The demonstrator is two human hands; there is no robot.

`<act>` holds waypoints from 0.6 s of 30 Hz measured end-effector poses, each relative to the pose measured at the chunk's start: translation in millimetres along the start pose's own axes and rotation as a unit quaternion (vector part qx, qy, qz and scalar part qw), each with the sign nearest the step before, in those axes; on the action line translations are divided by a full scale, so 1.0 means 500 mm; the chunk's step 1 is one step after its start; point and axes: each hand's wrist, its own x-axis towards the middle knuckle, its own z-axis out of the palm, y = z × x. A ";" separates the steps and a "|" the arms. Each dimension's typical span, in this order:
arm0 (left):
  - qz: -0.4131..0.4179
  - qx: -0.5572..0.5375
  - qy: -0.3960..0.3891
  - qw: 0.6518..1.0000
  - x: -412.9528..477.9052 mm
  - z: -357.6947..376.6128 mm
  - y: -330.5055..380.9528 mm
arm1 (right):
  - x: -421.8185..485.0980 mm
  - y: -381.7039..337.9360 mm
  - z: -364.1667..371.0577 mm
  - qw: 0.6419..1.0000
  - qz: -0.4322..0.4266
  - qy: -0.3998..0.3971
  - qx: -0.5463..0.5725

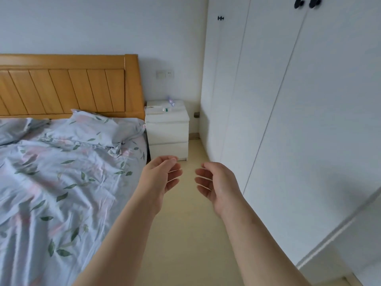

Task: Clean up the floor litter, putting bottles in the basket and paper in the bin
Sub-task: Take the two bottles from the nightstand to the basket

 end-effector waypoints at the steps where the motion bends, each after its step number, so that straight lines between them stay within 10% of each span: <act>1: -0.003 -0.002 0.009 1.000 0.030 0.010 0.007 | 0.034 -0.013 0.008 1.000 0.007 -0.004 0.000; 18: -0.024 -0.032 0.104 0.994 0.645 0.029 0.127 | 0.647 -0.131 0.270 0.995 0.065 -0.060 -0.053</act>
